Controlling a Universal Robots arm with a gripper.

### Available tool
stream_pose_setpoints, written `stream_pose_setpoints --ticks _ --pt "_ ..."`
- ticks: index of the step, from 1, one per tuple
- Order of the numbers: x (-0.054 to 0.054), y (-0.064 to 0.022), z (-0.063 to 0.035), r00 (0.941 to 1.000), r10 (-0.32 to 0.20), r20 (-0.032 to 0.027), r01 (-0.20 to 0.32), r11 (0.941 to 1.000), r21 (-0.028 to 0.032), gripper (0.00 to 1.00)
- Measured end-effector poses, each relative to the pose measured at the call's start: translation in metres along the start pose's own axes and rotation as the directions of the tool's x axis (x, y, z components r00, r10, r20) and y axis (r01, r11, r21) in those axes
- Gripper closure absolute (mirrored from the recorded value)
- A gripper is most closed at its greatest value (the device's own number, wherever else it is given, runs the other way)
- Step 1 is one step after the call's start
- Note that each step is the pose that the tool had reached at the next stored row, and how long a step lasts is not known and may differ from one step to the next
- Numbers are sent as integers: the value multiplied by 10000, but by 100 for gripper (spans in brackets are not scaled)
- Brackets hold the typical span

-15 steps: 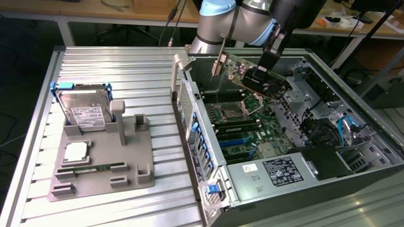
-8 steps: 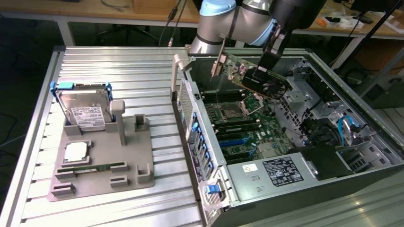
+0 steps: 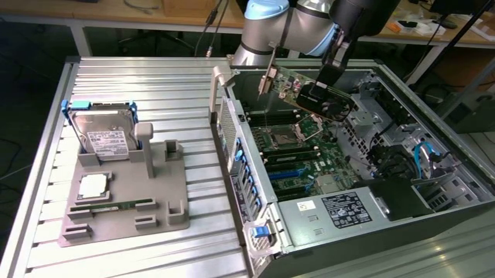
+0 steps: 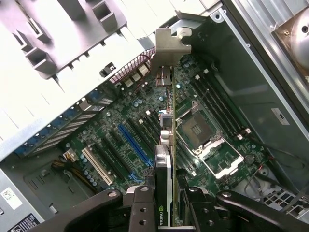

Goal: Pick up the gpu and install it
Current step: 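Insert the gpu into the slot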

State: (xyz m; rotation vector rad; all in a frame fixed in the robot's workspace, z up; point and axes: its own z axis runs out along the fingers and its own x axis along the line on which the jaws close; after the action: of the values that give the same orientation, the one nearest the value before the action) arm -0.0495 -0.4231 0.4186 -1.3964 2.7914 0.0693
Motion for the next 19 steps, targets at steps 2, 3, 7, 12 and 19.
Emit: stream_pose_setpoints --ticks 2,3,7,12,19 --pt "0 0 1 10000 -37 -1 37 10000 -1 73" --pt "0 0 1 10000 -57 -1 57 10000 -2 73" --pt "0 0 2 9998 -186 -6 186 9998 -7 73" --pt "0 0 5 9986 -520 -16 520 9986 -19 73" --pt "0 0 6 9913 -1312 -38 1312 9913 -51 73"
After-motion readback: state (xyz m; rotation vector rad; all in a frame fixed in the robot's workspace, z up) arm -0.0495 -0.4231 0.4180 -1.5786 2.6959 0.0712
